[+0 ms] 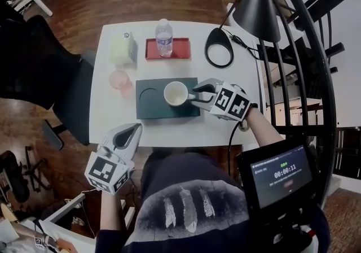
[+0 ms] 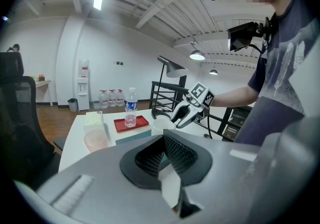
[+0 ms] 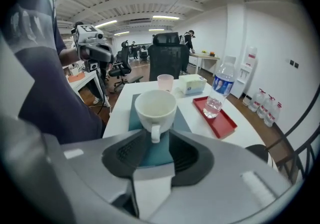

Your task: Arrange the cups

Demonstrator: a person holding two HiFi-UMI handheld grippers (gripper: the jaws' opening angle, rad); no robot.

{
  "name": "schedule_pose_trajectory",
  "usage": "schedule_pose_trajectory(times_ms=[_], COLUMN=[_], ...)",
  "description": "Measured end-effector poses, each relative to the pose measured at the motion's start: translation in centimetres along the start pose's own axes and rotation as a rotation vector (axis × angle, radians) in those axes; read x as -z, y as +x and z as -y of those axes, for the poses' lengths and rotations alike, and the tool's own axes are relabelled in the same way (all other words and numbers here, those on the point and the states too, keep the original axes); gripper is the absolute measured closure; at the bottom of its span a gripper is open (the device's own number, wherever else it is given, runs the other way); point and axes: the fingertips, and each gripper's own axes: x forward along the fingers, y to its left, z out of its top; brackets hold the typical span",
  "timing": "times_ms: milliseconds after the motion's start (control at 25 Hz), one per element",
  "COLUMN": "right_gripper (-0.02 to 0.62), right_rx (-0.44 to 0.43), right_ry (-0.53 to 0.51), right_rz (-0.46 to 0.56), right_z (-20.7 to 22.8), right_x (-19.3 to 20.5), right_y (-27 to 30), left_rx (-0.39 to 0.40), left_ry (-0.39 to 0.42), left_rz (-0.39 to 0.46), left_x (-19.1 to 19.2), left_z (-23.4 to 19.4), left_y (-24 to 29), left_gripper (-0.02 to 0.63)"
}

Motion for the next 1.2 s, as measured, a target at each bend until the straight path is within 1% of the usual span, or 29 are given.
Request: schedule_pose_trajectory(times_ms=[40, 80, 280, 440, 520, 600, 680, 800, 1040, 1200], right_gripper=[0.448, 0.448, 0.448, 0.448, 0.448, 0.448, 0.448, 0.448, 0.448, 0.448], right_rx=[0.003, 0.012, 0.087, 0.103, 0.094, 0.093, 0.097, 0.101, 0.114, 0.106], right_ry=[-0.010, -0.017, 0.002, -0.022, -0.025, -0.027, -0.030, -0.029, 0.008, 0.006], right_rz=[-0.001, 0.011, 0.161, 0.210, 0.216, 0.209, 0.194, 0.178, 0.185, 0.169], right_z=[0.2, 0.4, 1.7, 1.6, 1.3, 1.1, 1.0, 1.1, 1.2, 1.2], right_x=[-0.2, -0.7, -4.4, -6.0, -6.2, -5.9, -5.3, -4.6, -3.6, -3.2], right_y=[-0.5, -1.2, -5.3, -6.9, -7.1, -7.2, -7.1, -7.0, -7.0, -6.1], left_rx=[0.006, 0.010, 0.030, 0.059, 0.086, 0.118, 0.132, 0.104, 0.089, 0.066], left_ry=[-0.001, -0.001, 0.008, 0.031, 0.058, 0.103, 0.126, 0.115, 0.102, 0.101], left_rz=[-0.004, -0.008, -0.014, -0.005, -0.017, -0.049, -0.061, -0.039, -0.038, -0.035], left_x=[0.1, 0.2, -0.2, -1.6, -2.1, -2.2, -2.2, -2.4, -2.5, -2.3], left_z=[0.0, 0.0, 0.2, 0.5, 0.9, 1.5, 1.9, 1.7, 0.9, 0.0], left_y=[0.1, 0.1, 0.5, 0.9, 1.2, 1.6, 2.0, 2.4, 2.5, 2.5], left_gripper=[0.606, 0.606, 0.606, 0.606, 0.606, 0.606, 0.606, 0.606, 0.606, 0.606])
